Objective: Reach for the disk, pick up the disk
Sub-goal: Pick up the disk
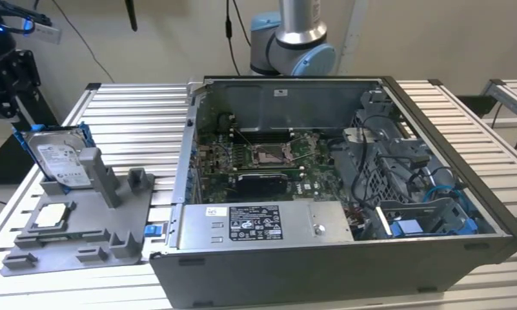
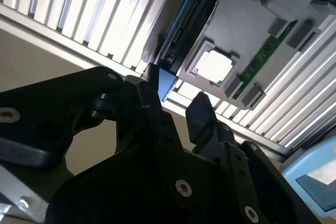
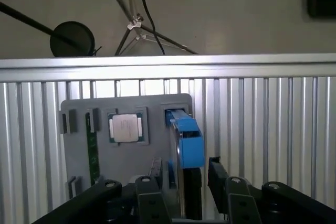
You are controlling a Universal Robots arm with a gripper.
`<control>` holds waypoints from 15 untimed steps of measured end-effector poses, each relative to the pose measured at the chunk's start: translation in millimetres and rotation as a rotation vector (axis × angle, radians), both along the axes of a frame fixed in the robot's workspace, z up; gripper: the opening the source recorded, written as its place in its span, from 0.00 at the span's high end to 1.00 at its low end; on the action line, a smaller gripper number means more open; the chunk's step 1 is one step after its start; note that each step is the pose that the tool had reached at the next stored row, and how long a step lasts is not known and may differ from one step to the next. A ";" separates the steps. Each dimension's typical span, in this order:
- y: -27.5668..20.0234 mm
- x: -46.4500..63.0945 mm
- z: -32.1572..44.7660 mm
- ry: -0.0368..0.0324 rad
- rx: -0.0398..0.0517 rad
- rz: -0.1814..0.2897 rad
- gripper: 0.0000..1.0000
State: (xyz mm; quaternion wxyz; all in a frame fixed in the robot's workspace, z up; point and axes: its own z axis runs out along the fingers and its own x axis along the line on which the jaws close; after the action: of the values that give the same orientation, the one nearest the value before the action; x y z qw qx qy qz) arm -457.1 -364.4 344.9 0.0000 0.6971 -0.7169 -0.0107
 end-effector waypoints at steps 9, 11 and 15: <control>1.2 0.0 -15.9 -0.0048 0.0012 0.017 0.00; 1.9 0.0 -19.7 -0.0051 0.0014 0.018 0.00; 3.2 -0.1 -27.0 -0.0054 0.0014 0.018 0.00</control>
State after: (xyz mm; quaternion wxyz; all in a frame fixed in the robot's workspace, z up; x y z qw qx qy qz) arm -457.2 -361.2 318.0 -0.0023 0.7034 -0.7107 -0.0093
